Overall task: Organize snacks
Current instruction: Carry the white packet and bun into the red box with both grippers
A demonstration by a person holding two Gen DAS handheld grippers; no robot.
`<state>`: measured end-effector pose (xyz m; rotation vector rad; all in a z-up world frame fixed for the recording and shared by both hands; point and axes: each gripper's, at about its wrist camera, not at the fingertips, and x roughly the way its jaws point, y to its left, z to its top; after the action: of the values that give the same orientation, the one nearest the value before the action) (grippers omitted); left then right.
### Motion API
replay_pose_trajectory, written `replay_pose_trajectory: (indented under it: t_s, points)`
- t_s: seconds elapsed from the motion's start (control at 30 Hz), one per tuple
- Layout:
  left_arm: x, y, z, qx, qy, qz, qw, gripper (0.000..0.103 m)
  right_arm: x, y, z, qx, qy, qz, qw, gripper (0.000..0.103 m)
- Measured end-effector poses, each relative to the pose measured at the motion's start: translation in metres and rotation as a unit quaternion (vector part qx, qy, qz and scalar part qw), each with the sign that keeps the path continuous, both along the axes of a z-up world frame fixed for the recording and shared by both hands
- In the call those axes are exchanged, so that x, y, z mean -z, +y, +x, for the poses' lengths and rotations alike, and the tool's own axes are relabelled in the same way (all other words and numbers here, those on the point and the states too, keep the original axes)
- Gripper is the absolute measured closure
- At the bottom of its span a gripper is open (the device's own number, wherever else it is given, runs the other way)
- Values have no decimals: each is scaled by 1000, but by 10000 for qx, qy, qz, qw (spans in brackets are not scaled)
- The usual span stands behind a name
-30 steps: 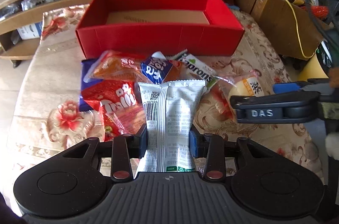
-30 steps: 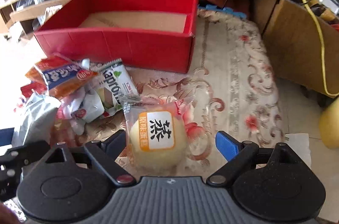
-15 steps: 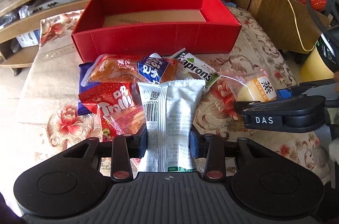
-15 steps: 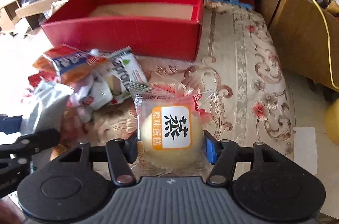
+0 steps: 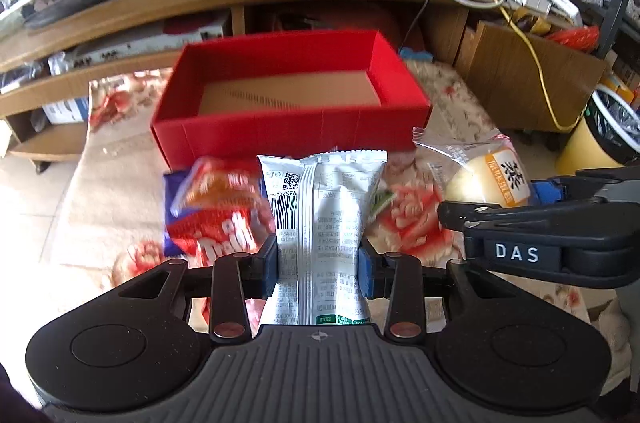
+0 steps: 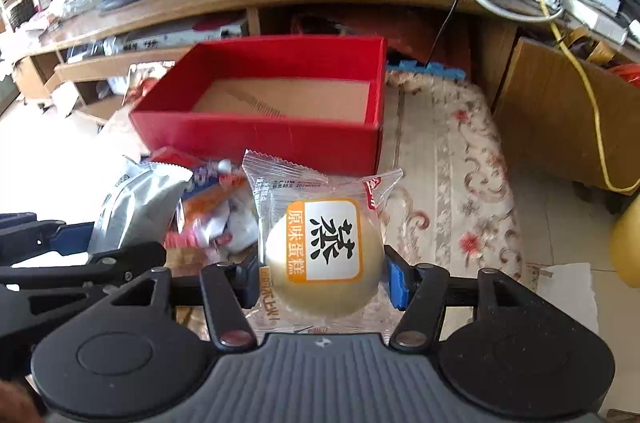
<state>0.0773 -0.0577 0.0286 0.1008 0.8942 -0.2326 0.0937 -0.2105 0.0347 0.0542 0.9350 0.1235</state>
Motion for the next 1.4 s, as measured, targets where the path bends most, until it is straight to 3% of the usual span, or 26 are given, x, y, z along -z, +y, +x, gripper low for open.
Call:
replay_pose_trajectory:
  t_s: [0.17,0.27,0.83,1.4]
  points:
    - [-16,1,20,-107,-221,-48,9997,57,-33,6,19,5,-382,-33,9993,48]
    - [-22,1,37,-146,-360,73,9992,57,-38,7,39,44,-540,29,9985,48]
    - [-13,-6,147,-466,-616,520,9957,57,-13,16,154,75,-507,4,9987,48]
    - [34,-9,187,-531,-259,849,9946,56,43,21,200,-90,-166,-178,9997,48]
